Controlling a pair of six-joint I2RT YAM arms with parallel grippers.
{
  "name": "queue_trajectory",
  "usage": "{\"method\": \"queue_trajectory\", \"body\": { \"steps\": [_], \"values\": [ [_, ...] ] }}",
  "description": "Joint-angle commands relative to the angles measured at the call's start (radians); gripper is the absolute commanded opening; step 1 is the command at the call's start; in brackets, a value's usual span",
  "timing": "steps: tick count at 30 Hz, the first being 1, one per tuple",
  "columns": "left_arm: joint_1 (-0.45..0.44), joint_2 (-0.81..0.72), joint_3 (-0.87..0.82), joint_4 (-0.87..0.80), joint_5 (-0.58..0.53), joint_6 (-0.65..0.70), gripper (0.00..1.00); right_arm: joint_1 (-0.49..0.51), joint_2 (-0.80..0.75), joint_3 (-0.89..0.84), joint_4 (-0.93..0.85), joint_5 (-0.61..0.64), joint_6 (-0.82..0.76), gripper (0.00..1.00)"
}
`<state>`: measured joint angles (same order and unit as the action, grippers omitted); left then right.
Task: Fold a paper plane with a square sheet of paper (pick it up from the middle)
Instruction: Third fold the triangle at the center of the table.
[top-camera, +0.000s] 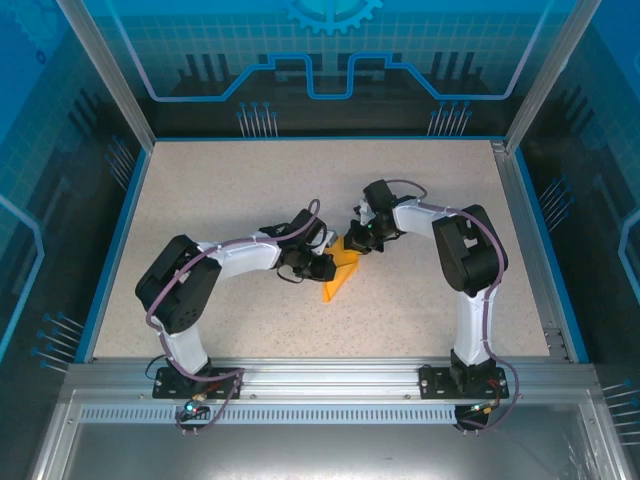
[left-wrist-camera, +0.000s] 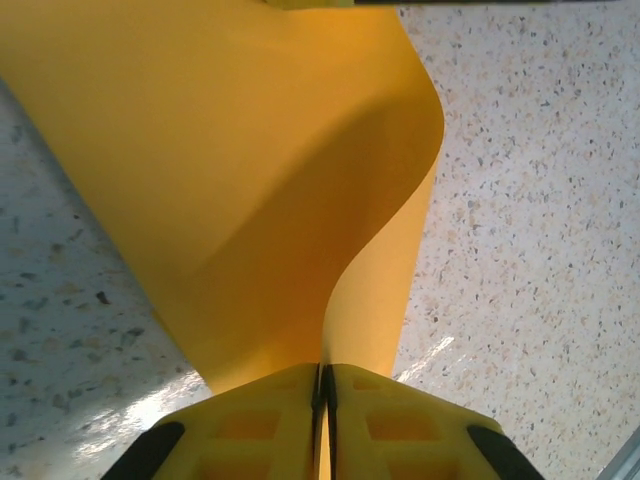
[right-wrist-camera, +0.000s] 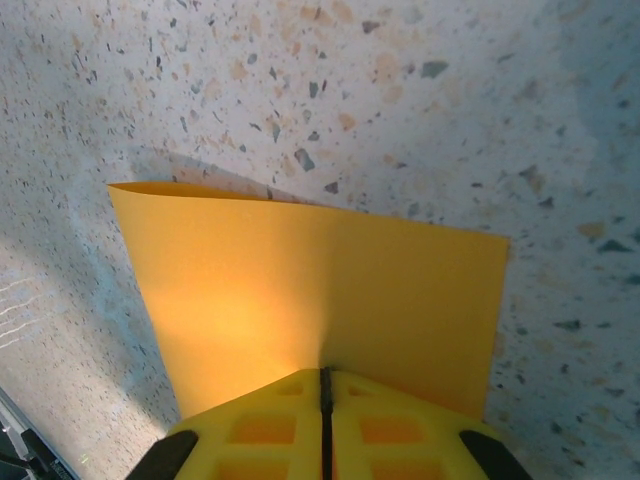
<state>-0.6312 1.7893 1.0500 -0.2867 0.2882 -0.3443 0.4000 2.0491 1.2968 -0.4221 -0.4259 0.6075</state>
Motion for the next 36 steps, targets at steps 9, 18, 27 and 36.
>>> {"method": "queue_trajectory", "body": {
  "steps": [9,18,27,36],
  "values": [
    [0.010,0.063,0.091,-0.089,-0.068,0.068,0.13,0.022,0.045,0.005,-0.074,0.058,-0.023,0.09],
    [0.010,0.074,0.093,-0.099,-0.088,0.056,0.14,0.021,0.048,0.011,-0.087,0.062,-0.024,0.09],
    [0.011,0.097,0.116,-0.087,-0.102,0.067,0.14,0.022,0.051,0.005,-0.084,0.061,-0.022,0.10],
    [0.014,0.113,0.116,-0.088,-0.109,0.071,0.14,0.022,0.054,0.007,-0.085,0.055,-0.022,0.10]
  ]
}}
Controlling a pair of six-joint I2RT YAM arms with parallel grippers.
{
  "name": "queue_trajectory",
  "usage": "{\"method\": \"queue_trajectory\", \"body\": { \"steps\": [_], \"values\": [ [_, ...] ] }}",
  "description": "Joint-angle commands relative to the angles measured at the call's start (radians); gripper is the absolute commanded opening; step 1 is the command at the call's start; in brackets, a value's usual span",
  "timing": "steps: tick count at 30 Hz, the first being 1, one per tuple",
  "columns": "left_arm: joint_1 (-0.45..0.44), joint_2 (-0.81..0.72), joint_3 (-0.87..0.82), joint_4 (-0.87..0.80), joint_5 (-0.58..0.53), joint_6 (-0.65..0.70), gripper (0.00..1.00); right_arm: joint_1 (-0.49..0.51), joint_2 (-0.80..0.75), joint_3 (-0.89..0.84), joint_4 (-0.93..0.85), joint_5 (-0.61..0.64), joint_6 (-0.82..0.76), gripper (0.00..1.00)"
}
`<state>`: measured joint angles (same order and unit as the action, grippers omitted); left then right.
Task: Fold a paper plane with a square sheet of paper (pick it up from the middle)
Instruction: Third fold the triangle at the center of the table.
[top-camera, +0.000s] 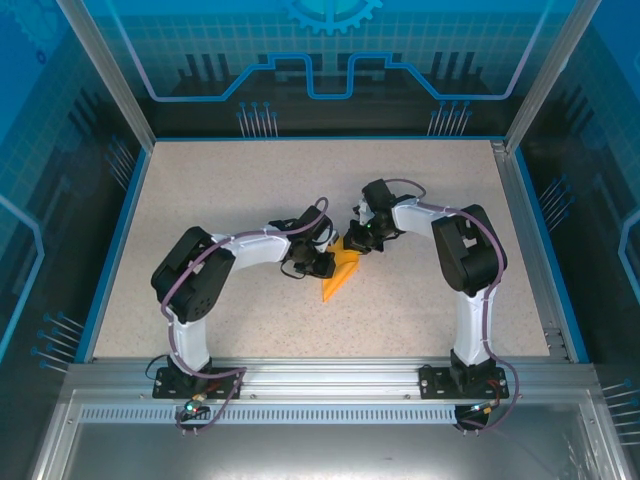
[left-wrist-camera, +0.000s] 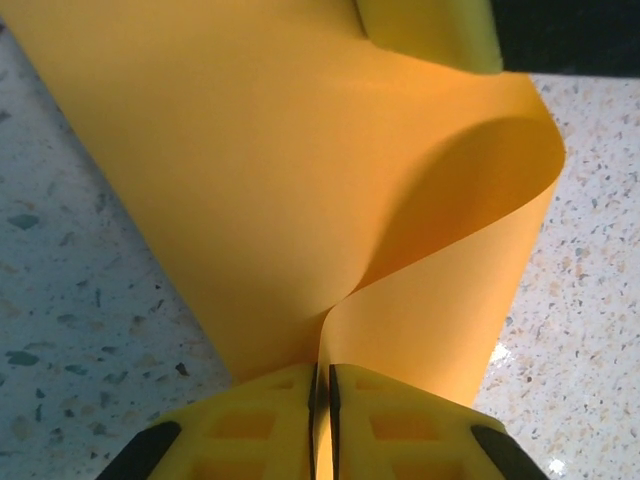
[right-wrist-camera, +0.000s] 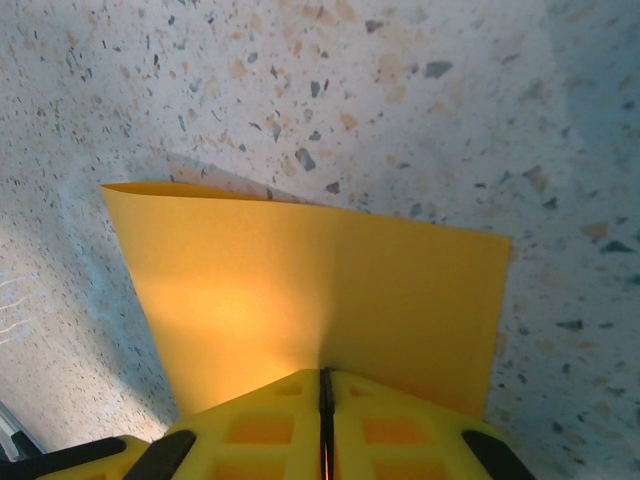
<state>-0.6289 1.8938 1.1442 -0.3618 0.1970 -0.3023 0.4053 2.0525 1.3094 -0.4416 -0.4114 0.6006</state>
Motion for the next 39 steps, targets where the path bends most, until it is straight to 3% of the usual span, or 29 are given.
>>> {"method": "queue_trajectory", "body": {
  "steps": [1,21,39],
  "values": [
    [0.013,0.011,0.020,-0.011,-0.013,0.028,0.14,0.016,0.051,-0.006,-0.065,0.042,-0.016,0.10],
    [0.015,0.014,0.011,0.033,0.048,0.025,0.15,0.017,0.060,-0.010,-0.065,0.043,-0.011,0.10],
    [0.023,0.040,0.011,0.008,0.011,0.005,0.15,0.017,0.061,-0.006,-0.075,0.046,-0.012,0.10]
  ]
}}
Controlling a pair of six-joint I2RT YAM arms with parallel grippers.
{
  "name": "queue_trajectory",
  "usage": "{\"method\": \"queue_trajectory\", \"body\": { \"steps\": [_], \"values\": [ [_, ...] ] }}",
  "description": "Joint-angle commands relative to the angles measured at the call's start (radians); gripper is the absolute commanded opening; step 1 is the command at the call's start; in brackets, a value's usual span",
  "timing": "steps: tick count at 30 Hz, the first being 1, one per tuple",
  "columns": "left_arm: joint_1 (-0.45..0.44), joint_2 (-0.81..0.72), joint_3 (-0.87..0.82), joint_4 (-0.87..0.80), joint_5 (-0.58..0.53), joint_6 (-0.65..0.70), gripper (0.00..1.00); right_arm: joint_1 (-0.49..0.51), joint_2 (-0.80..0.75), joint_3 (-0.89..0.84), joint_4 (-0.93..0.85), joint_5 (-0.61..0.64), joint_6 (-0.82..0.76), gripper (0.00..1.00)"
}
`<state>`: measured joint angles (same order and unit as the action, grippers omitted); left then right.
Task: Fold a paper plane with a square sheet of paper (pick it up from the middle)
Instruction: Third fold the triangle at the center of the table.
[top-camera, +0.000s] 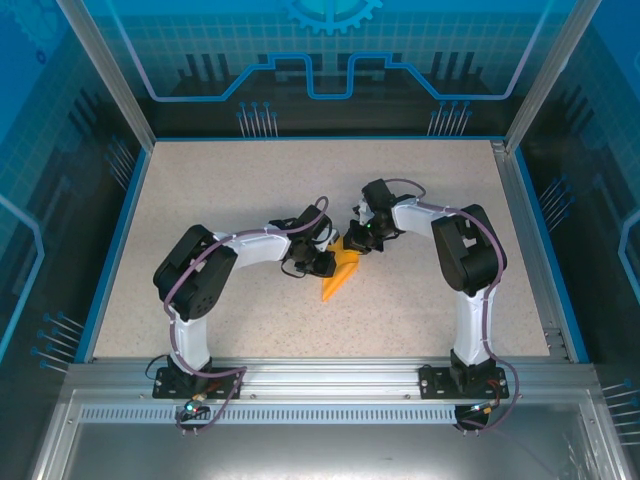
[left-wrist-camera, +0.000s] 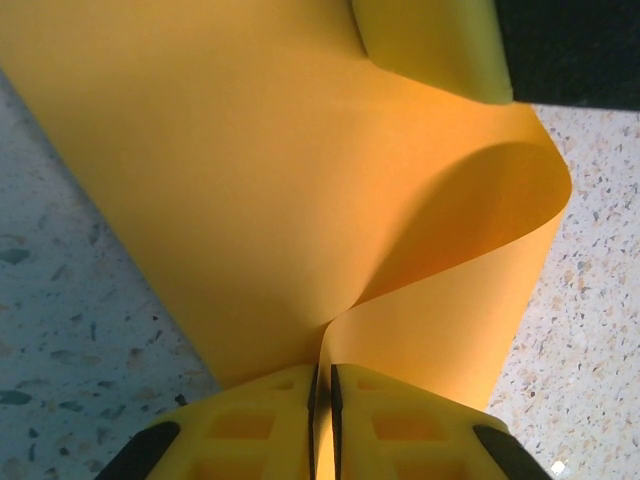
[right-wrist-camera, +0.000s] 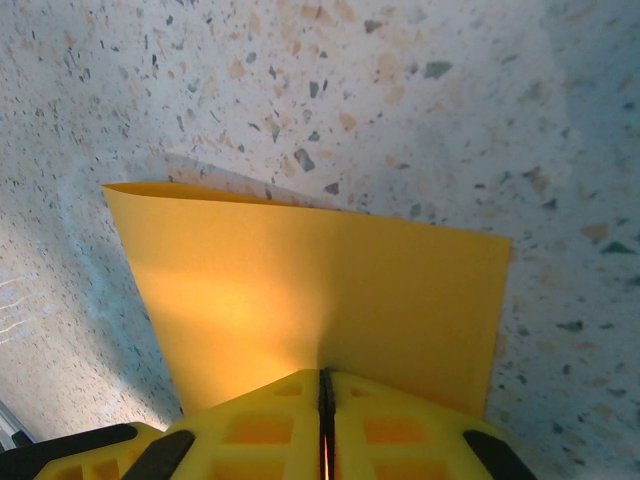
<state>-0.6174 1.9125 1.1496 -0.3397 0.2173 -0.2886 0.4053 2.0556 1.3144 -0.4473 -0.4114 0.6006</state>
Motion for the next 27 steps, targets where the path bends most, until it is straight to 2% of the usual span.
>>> {"method": "queue_trajectory", "body": {
  "steps": [1,5,27],
  "values": [
    [0.011,0.018,-0.003,-0.005,-0.005,-0.015,0.15,0.017,0.058,-0.012,-0.068,0.046,-0.011,0.10],
    [0.011,0.013,-0.011,0.006,0.017,-0.023,0.15,0.017,0.058,-0.013,-0.068,0.047,-0.010,0.10],
    [0.011,-0.044,-0.045,0.030,-0.019,-0.039,0.15,0.017,0.064,-0.017,-0.069,0.052,-0.013,0.10]
  ]
}}
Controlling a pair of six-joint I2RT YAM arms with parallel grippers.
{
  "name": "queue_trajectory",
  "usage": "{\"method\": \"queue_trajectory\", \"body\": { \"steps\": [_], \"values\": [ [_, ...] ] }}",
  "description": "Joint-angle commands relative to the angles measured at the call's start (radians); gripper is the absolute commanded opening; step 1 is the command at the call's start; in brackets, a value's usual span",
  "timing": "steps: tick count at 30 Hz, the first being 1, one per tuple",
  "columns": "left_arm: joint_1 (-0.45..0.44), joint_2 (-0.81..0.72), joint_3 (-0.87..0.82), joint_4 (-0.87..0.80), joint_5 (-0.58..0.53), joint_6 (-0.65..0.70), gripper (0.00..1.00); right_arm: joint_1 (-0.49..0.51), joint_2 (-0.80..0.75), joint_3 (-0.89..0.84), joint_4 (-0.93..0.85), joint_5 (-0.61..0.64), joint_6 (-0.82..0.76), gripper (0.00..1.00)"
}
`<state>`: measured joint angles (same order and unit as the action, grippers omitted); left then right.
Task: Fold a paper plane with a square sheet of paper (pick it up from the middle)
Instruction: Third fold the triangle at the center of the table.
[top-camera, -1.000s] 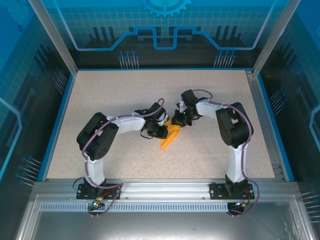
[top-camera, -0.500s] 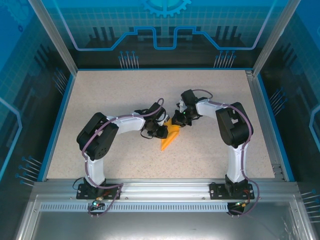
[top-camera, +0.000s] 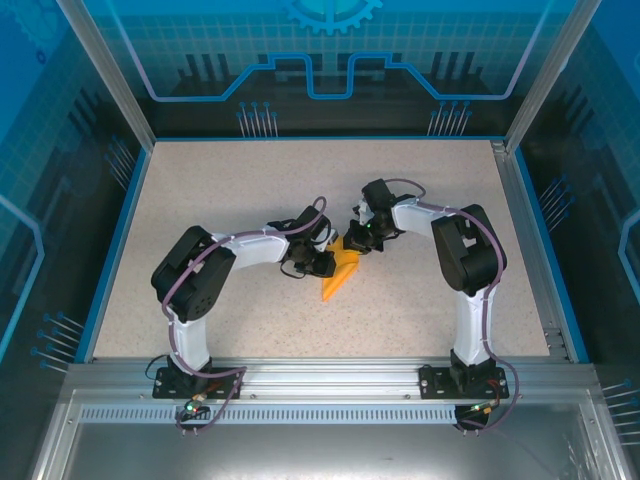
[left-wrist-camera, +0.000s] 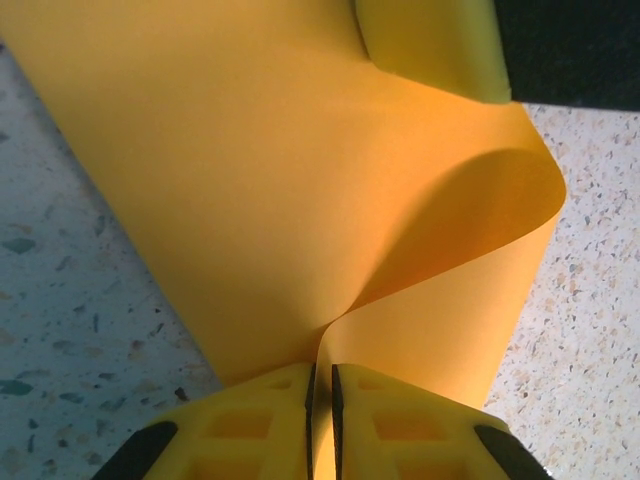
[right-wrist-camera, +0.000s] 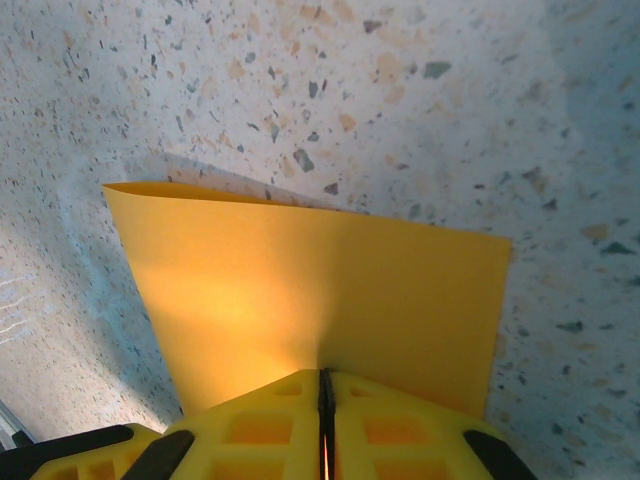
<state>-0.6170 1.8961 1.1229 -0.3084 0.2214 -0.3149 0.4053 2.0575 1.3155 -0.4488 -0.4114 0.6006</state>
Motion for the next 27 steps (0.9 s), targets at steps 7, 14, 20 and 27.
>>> {"method": "queue_trajectory", "body": {
  "steps": [7,14,20,27],
  "values": [
    [0.011,-0.024,-0.046,0.047,-0.015,-0.039,0.16,0.018,0.058,-0.018,-0.072,0.052,-0.014,0.10],
    [0.010,0.001,-0.038,0.045,-0.005,-0.050,0.16,0.017,0.054,-0.023,-0.078,0.054,-0.017,0.10],
    [0.011,-0.018,-0.057,0.028,-0.026,-0.050,0.15,0.017,0.042,-0.012,-0.072,0.054,-0.009,0.11],
    [0.011,-0.025,-0.063,0.041,-0.021,-0.060,0.13,0.015,0.043,-0.001,-0.077,0.058,-0.007,0.11]
  ]
}}
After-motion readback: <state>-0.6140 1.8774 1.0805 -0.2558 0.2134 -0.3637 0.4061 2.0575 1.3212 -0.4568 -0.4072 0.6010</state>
